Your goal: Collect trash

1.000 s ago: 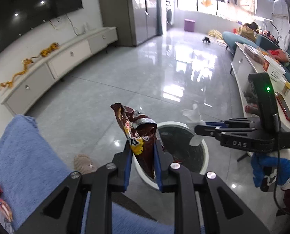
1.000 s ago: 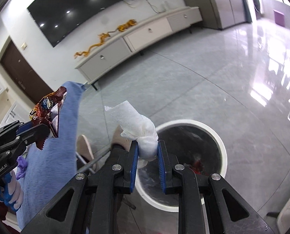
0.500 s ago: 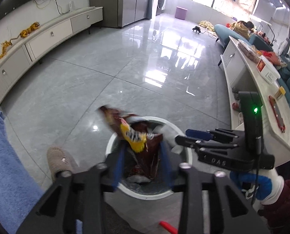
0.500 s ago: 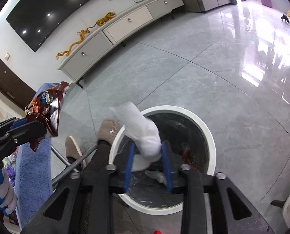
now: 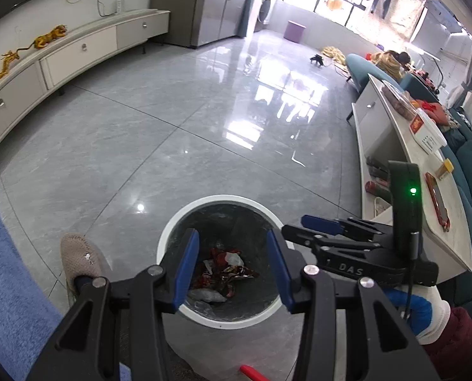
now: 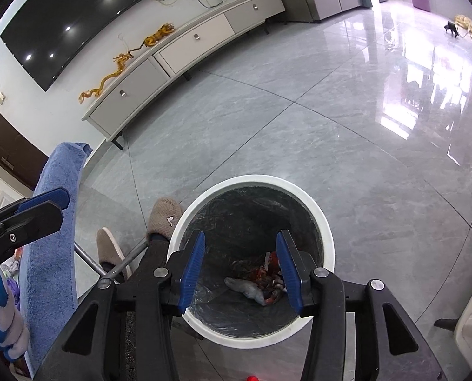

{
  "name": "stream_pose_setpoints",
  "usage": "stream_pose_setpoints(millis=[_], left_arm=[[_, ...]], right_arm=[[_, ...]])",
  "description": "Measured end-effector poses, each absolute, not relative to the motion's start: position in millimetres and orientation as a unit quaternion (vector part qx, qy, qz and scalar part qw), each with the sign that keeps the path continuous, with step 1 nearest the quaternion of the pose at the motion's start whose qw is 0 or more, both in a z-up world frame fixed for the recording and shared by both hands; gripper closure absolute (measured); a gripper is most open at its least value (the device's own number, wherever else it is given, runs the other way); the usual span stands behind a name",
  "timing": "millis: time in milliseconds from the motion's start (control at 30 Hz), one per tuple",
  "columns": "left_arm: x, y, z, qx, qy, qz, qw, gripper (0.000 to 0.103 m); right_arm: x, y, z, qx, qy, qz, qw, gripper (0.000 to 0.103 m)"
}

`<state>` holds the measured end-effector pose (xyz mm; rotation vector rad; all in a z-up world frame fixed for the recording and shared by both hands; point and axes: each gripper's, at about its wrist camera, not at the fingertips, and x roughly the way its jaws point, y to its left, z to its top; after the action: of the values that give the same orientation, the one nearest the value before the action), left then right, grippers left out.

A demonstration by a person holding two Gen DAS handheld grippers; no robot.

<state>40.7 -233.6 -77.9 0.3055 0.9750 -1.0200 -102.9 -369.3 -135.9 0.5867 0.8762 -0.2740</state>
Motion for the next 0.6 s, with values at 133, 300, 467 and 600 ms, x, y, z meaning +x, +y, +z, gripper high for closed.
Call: stream_pose_setpoints(millis=[133,300,467,600], left_arm=[[42.5,-218.7,-74.0,0.131,0.438,-0.447,0.769,0.047],[41.5,-194.2,-67.7,0.118,0.431,-0.427,0.786,0.046],[36.4,-159.2,-53.5,0.097,0.412,-0.407,0.809,0.046],[32.2,-124.1,-36.8,0.084,0.386,-0.389,0.832,0.046]], right_arm=[[-106.1,-365.0,-125.4,0.272,0.41,-0.13,0.861,0.057],[-106.1,-362.4,-108.4,0.258,0.402,-0.13,0.869,0.057],[-104.1,-353.8,-82.5,0.238,0.389,-0.128,0.881,0.057],[-98.4,-337.7,-62.3,0.218,0.381,-0.115,0.891,0.057]])
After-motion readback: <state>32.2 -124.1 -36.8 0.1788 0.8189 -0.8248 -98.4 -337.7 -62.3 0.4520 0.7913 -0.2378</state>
